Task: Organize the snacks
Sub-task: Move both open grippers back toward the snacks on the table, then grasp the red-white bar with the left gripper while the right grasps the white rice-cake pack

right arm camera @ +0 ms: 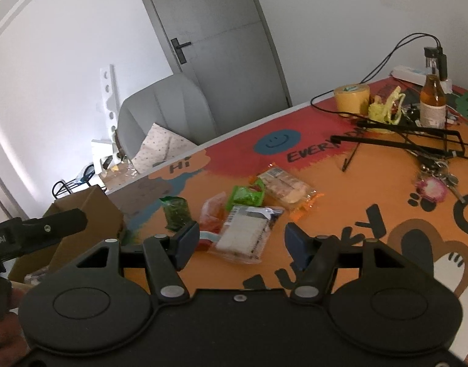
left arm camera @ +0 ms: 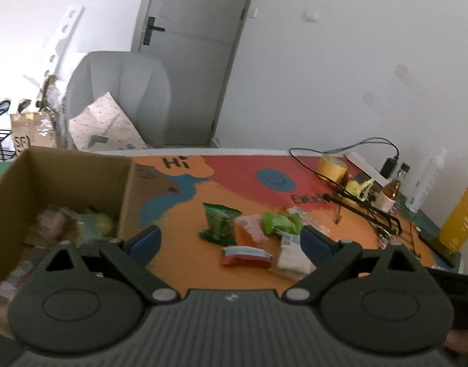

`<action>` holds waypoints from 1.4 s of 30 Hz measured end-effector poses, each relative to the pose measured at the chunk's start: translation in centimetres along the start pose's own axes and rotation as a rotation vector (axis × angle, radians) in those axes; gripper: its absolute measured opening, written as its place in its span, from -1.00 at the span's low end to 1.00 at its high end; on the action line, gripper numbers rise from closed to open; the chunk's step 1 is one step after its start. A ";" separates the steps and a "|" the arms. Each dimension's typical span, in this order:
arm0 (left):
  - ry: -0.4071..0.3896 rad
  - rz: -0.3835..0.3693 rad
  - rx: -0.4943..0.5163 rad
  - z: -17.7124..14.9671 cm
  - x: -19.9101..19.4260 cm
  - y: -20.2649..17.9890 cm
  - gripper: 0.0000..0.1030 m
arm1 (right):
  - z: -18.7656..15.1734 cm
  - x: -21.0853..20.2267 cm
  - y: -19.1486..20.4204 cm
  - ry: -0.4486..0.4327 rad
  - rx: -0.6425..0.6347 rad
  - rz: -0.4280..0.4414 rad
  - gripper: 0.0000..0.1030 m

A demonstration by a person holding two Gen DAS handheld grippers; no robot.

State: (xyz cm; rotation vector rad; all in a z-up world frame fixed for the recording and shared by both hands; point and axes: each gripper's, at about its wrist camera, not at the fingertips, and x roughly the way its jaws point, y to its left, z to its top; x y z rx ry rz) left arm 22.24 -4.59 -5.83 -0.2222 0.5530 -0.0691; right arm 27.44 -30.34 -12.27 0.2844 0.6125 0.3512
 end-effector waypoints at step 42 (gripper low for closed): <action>0.189 0.012 0.040 -3.0 12.4 -1.2 0.14 | -0.2 6.2 -1.4 0.069 0.015 -0.056 0.22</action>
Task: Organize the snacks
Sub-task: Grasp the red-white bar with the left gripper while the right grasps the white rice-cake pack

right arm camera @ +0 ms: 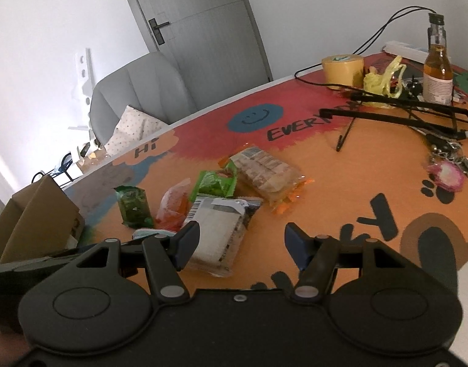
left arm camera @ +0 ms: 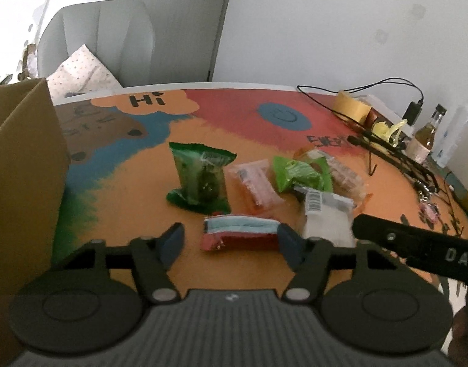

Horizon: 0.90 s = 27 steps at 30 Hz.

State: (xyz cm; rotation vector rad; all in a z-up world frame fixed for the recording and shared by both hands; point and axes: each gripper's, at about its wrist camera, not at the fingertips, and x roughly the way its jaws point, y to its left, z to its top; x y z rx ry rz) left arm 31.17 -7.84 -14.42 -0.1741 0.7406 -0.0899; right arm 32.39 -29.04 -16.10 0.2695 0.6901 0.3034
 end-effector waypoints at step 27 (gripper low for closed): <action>-0.063 -0.015 -0.042 1.7 -1.1 0.7 -0.34 | -0.4 2.7 1.6 0.023 -0.063 -0.025 -0.05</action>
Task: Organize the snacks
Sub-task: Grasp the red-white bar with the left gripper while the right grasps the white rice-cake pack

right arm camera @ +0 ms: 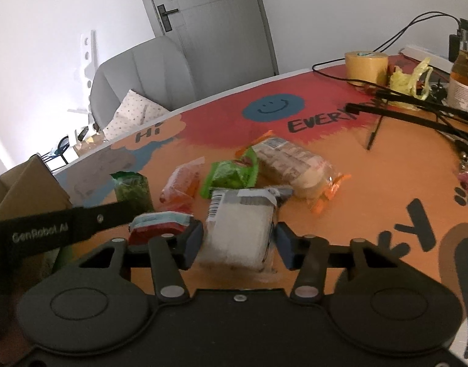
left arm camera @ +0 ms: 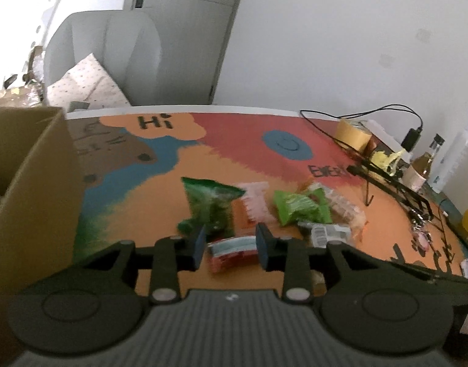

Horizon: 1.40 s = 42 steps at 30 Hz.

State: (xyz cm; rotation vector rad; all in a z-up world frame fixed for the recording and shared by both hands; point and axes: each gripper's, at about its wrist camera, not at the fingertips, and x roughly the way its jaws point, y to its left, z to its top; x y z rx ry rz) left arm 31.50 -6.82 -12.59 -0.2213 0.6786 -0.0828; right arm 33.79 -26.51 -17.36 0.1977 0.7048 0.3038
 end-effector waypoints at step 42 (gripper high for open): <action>0.062 -0.033 0.115 -2.6 0.1 -1.8 -0.64 | -1.0 -2.2 -1.3 -0.012 -0.019 -0.055 0.21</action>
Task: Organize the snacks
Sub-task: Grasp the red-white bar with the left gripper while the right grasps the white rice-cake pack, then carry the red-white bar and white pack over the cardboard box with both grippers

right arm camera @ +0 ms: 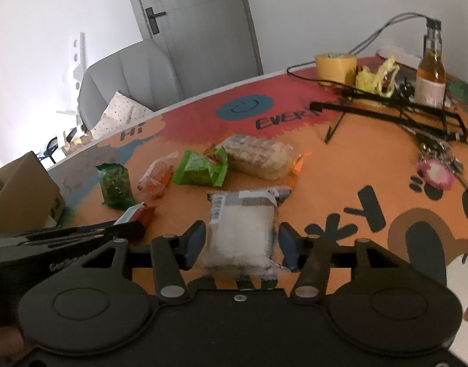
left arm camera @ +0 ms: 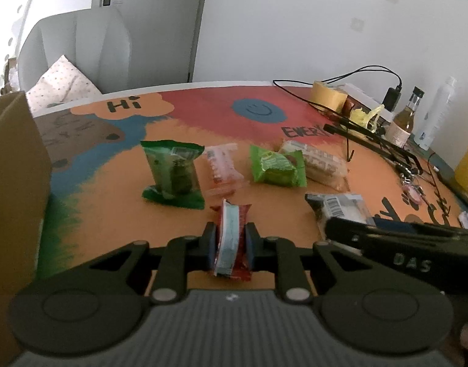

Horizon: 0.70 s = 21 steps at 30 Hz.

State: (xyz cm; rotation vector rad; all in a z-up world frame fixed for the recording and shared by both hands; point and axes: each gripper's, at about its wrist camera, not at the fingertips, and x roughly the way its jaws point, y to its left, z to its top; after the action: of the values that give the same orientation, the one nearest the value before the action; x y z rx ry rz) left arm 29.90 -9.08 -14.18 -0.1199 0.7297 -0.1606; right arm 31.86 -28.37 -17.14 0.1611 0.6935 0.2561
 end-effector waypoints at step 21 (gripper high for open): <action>-0.075 0.034 -0.008 0.4 -4.9 0.7 -0.64 | 0.0 -1.5 1.6 -0.038 -0.049 -0.036 -0.12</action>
State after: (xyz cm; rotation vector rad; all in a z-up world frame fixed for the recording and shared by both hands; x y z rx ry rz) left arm 26.65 -7.49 -10.79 -0.1208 0.6571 -0.1204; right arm 30.47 -27.26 -15.87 0.1060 0.6511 0.2345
